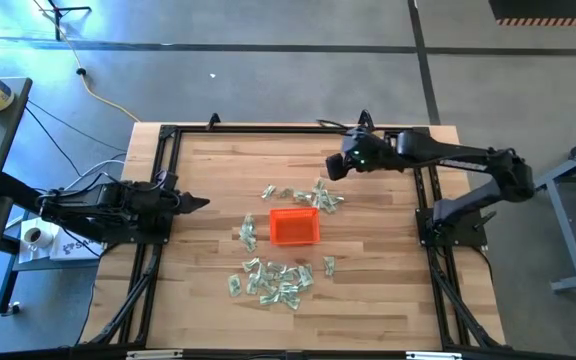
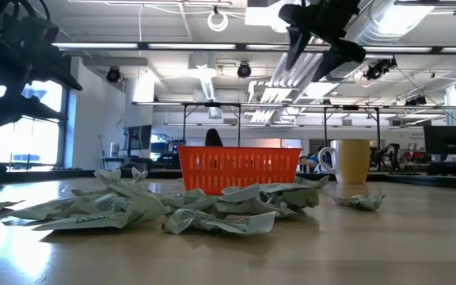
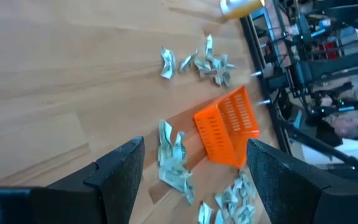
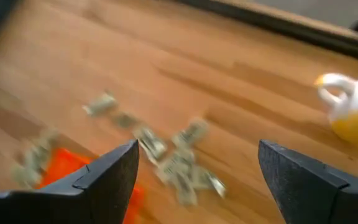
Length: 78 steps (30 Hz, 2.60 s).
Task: Pick and place Stevia / Truvia into bins
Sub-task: Put the stevia packet into the orange bin
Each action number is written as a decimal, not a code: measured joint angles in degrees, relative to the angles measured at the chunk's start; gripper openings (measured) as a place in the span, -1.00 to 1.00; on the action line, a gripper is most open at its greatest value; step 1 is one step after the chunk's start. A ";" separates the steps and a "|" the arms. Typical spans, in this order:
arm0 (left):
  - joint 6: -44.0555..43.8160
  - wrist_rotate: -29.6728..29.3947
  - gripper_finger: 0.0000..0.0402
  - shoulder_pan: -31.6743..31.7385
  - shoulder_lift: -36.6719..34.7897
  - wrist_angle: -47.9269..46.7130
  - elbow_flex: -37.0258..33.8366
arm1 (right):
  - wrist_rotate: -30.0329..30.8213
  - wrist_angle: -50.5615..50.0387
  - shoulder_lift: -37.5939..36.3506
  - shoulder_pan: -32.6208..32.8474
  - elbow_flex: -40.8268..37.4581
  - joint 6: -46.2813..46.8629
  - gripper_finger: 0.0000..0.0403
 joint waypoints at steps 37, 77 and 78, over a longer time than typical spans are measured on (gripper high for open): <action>-0.18 -1.47 0.58 0.00 0.00 0.01 0.00 | -14.45 7.83 5.64 -2.75 -10.80 -29.42 0.58; -0.38 -1.27 0.58 -0.01 0.00 -1.76 0.09 | -20.89 28.40 30.11 -12.76 -10.45 -59.74 -0.45; -0.37 -1.27 0.58 -0.01 0.00 -1.79 0.09 | -21.24 28.34 30.13 -13.02 -10.46 -58.46 -0.51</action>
